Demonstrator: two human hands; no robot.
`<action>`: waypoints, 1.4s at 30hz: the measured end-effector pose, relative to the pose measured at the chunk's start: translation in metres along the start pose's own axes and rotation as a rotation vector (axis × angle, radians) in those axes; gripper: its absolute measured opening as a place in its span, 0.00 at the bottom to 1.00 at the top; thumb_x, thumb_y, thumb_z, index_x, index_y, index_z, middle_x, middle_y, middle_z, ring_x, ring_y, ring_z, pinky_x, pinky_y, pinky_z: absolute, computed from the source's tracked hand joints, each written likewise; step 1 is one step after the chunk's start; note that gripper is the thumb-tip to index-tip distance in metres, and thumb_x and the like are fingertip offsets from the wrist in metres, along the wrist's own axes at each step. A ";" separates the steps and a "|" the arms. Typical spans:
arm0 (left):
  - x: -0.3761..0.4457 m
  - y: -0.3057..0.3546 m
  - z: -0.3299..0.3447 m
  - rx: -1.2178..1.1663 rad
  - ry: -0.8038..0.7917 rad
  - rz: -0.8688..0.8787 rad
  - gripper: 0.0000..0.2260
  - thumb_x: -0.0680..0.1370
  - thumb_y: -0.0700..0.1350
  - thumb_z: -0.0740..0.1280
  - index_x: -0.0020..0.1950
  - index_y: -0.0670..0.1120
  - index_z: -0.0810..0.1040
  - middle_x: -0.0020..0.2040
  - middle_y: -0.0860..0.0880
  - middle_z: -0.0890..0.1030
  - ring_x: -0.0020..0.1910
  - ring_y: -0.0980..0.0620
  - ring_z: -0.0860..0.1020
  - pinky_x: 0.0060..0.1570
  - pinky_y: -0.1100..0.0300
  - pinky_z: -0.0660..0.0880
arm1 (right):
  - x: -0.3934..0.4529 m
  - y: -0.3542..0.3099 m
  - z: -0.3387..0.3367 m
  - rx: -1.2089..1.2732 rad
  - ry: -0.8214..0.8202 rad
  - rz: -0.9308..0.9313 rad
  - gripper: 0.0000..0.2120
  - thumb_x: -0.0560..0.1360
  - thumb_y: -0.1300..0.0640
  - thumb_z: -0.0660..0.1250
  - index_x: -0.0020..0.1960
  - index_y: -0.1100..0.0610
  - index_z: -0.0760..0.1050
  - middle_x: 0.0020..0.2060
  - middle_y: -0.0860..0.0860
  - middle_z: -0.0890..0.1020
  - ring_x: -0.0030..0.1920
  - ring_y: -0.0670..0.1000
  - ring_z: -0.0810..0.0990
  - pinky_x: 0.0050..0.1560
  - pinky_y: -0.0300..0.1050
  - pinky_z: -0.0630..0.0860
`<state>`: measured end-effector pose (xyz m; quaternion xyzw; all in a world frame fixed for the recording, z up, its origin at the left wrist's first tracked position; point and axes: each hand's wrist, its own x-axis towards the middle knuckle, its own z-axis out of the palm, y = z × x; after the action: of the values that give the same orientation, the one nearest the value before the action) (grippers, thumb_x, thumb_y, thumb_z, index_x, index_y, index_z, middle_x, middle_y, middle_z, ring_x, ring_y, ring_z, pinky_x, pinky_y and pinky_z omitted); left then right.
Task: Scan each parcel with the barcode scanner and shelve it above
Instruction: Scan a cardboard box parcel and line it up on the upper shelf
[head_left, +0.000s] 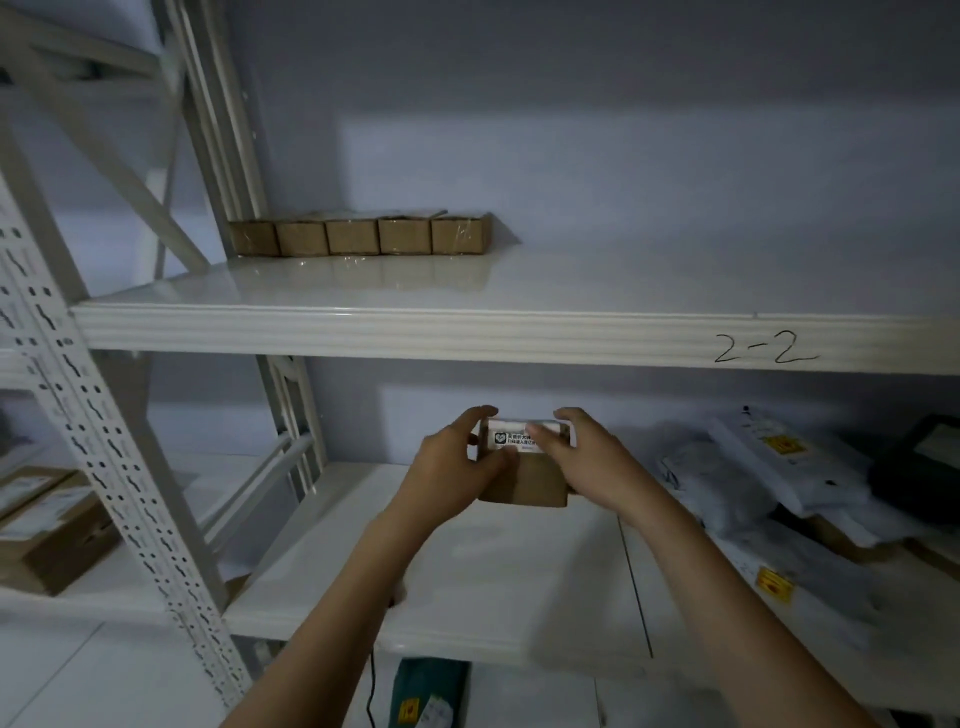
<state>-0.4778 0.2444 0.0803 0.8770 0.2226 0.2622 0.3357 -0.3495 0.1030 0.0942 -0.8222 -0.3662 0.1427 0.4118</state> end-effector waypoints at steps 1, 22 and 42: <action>0.000 0.012 -0.011 0.057 0.000 0.021 0.21 0.75 0.57 0.69 0.67 0.60 0.71 0.58 0.51 0.81 0.54 0.53 0.79 0.46 0.59 0.79 | -0.006 -0.009 -0.010 -0.010 0.007 -0.015 0.30 0.77 0.32 0.59 0.72 0.49 0.66 0.59 0.48 0.75 0.52 0.50 0.80 0.49 0.48 0.82; 0.028 0.166 -0.143 -0.039 0.215 0.369 0.16 0.71 0.60 0.72 0.57 0.64 0.75 0.52 0.60 0.81 0.49 0.63 0.80 0.44 0.62 0.78 | -0.037 -0.148 -0.128 -0.149 0.403 -0.404 0.16 0.76 0.32 0.61 0.56 0.40 0.65 0.38 0.44 0.79 0.34 0.44 0.78 0.27 0.35 0.68; 0.222 0.108 -0.118 0.437 0.029 0.409 0.20 0.79 0.41 0.60 0.71 0.49 0.71 0.65 0.46 0.78 0.64 0.44 0.73 0.63 0.49 0.72 | 0.156 -0.153 -0.112 -0.874 0.556 -0.367 0.11 0.78 0.59 0.67 0.59 0.57 0.76 0.54 0.56 0.77 0.56 0.57 0.75 0.47 0.48 0.75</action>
<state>-0.3571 0.3528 0.2999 0.9511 0.0975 0.2829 0.0761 -0.2560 0.2113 0.2934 -0.8460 -0.4062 -0.3194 0.1313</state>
